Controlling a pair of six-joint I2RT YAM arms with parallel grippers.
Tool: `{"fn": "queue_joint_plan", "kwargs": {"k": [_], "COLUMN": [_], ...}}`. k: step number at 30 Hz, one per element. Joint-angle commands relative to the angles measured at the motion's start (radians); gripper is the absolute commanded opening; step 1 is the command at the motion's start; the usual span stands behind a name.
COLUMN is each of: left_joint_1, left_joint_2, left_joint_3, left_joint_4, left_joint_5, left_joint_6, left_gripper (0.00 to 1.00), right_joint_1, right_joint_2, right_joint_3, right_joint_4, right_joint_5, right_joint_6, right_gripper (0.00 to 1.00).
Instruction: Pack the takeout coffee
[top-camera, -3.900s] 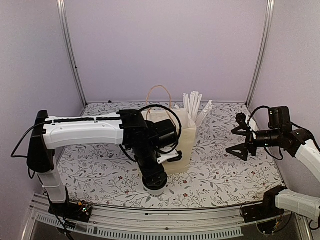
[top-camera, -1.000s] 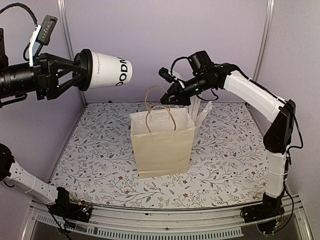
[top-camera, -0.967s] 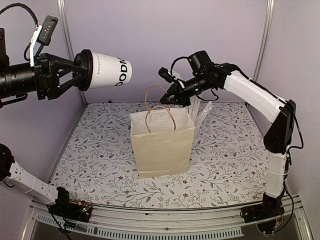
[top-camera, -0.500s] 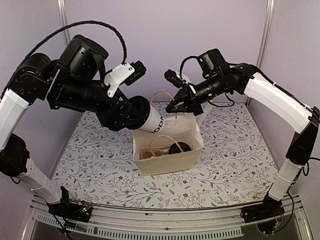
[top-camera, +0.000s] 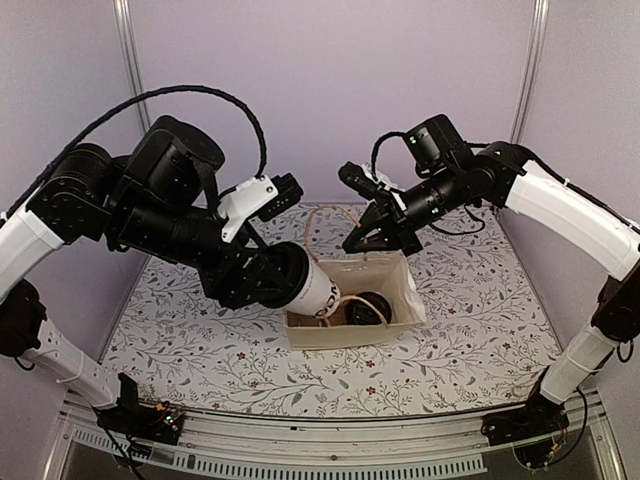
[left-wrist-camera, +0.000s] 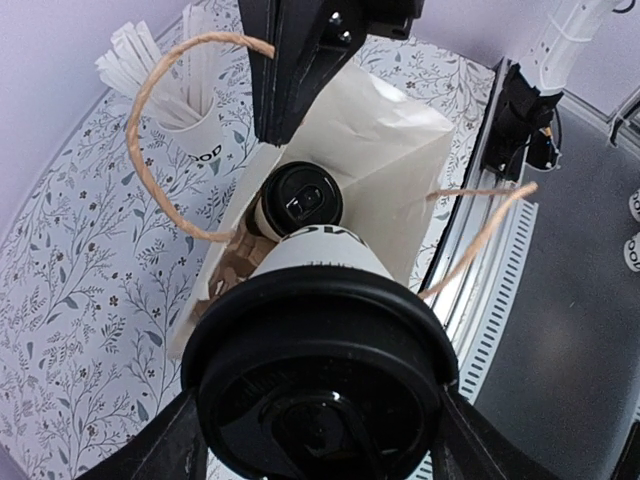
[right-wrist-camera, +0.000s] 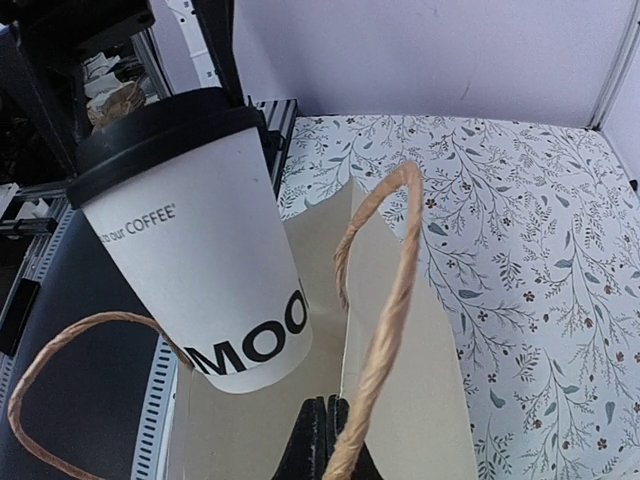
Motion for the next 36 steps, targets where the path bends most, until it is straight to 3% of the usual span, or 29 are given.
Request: {"fn": "queue_joint_plan", "kwargs": {"k": [1, 16, 27, 36], "left_joint_1": [-0.044, -0.205, -0.318, -0.332], "left_joint_2": [0.069, 0.351, 0.418, 0.383], "left_joint_3": [0.015, 0.217, 0.290, 0.273], "left_joint_4": [0.043, -0.162, -0.191, -0.185], "left_joint_5": [-0.037, -0.328, -0.328, -0.386], "left_joint_6": [0.002, 0.100, 0.131, 0.082], "left_gripper": [0.44, 0.43, 0.44, 0.44], "right_joint_1": [0.010, 0.012, 0.014, 0.094], "right_joint_2": [-0.097, -0.171, -0.181, -0.144], "right_joint_3": [-0.062, -0.181, -0.135, -0.122], "right_joint_4": [-0.003, 0.006, -0.059, -0.125], "right_joint_5": [-0.082, -0.164, -0.222, -0.202], "right_joint_6": [-0.005, 0.004, -0.073, -0.151], "right_gripper": [0.00, 0.00, 0.00, 0.00]}}
